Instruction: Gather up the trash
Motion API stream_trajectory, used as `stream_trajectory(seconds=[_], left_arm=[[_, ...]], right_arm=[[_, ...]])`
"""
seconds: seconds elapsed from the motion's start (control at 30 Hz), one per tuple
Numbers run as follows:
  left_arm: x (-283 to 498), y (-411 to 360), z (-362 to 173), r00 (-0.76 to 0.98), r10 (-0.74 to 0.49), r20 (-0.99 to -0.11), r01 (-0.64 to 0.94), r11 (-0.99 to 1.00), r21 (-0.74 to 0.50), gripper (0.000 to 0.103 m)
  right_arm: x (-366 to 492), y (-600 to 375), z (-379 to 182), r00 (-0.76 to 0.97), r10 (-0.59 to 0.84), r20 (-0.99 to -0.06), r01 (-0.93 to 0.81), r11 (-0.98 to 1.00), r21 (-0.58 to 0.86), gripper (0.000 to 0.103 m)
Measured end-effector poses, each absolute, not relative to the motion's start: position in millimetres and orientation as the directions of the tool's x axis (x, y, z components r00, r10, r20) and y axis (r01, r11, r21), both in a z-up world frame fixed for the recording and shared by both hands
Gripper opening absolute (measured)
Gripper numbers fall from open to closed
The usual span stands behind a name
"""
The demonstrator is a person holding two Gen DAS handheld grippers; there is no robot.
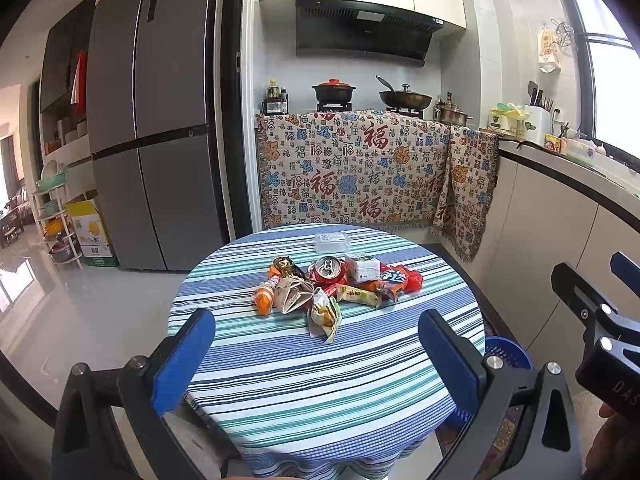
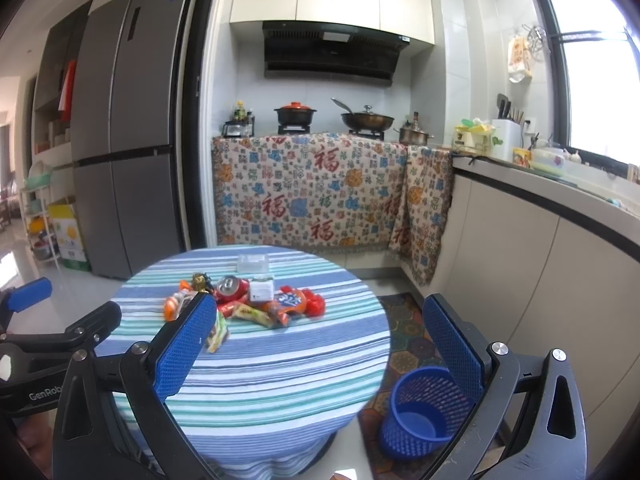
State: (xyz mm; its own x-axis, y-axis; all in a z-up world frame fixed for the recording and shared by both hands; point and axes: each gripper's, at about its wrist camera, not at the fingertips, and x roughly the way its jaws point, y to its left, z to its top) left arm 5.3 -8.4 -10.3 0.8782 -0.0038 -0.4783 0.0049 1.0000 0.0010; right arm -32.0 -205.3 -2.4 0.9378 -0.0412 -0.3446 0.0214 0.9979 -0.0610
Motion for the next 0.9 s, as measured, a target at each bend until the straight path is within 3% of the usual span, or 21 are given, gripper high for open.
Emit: stream_trajectory(seconds=[0.9], left_arm=[[10.2,-13.3,-13.8,0.874,-0.005,-0.486,0.011,1.0,0.01,0.103]], right_arm=[[-30.8,-211.2,-1.8,0.936,-0.051,-0.348,0.032,0.998,-0.059,0.103]])
